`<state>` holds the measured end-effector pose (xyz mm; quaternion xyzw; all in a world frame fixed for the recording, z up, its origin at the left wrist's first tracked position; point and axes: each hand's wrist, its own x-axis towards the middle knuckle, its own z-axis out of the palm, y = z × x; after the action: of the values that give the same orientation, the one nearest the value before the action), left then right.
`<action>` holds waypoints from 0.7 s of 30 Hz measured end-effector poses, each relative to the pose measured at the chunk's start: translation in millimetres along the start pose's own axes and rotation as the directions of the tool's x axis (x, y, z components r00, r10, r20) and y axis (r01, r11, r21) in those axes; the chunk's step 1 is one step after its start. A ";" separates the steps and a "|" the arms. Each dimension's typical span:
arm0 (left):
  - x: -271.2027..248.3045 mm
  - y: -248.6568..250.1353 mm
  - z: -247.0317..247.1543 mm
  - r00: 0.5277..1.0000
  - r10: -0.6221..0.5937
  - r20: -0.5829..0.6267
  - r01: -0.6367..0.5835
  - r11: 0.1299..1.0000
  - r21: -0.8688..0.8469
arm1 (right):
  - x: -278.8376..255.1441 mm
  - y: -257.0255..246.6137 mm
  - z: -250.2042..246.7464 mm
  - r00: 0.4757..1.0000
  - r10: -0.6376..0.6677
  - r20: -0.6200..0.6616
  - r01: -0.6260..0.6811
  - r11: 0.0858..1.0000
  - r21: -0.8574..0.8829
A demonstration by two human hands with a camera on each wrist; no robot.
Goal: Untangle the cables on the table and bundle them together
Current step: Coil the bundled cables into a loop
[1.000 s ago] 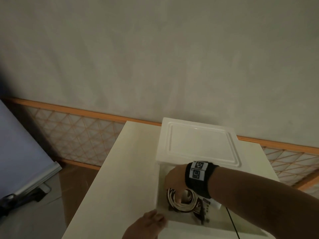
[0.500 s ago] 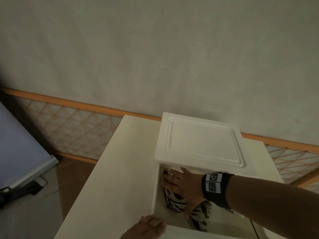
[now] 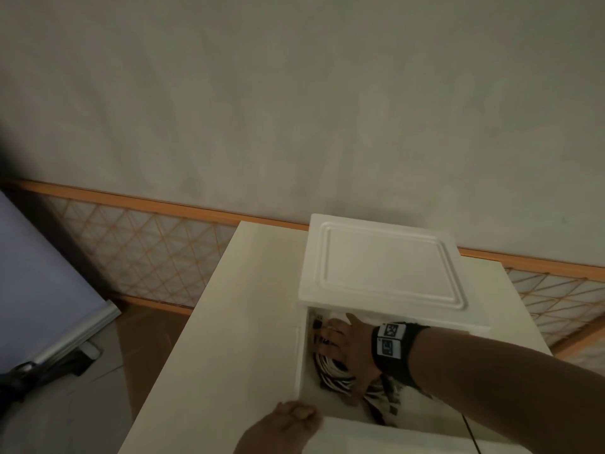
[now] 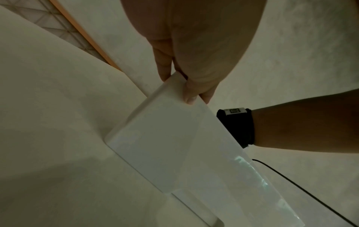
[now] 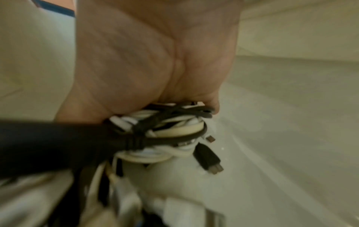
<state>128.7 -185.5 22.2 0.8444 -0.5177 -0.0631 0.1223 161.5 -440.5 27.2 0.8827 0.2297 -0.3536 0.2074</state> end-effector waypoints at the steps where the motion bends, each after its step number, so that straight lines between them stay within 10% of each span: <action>1: 1.1 5.6 4.2 1.000 -0.005 -0.027 0.002 0.994 -0.106 | -2.7 -0.8 -3.2 1.000 0.010 -0.014 -0.010 1.000 -0.016; 8: -12.7 16.6 3.7 0.982 -0.084 -0.168 0.029 0.952 -0.305 | -38.5 -15.8 -33.6 0.989 0.050 -0.138 -0.038 0.996 0.086; 12: -23.0 19.3 0.2 0.973 -0.058 -0.222 -0.005 0.962 -0.273 | -100.7 -20.9 -64.0 0.931 0.225 -0.288 -0.026 0.827 0.562; 17: -50.1 24.1 9.3 0.826 -0.296 -0.480 0.000 0.851 -0.525 | -181.6 -18.2 -17.2 0.619 0.752 -0.225 -0.206 0.432 0.878; 21: -58.6 46.8 17.8 0.691 -0.652 -0.313 0.202 0.589 -0.783 | -211.0 -51.6 66.6 0.305 0.942 0.139 -0.342 -0.028 0.939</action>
<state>57.7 -156.2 16.6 0.8134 -0.1595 -0.0251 0.5589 -38.2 -488.6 124.3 0.8833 -0.4215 0.0293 -0.2032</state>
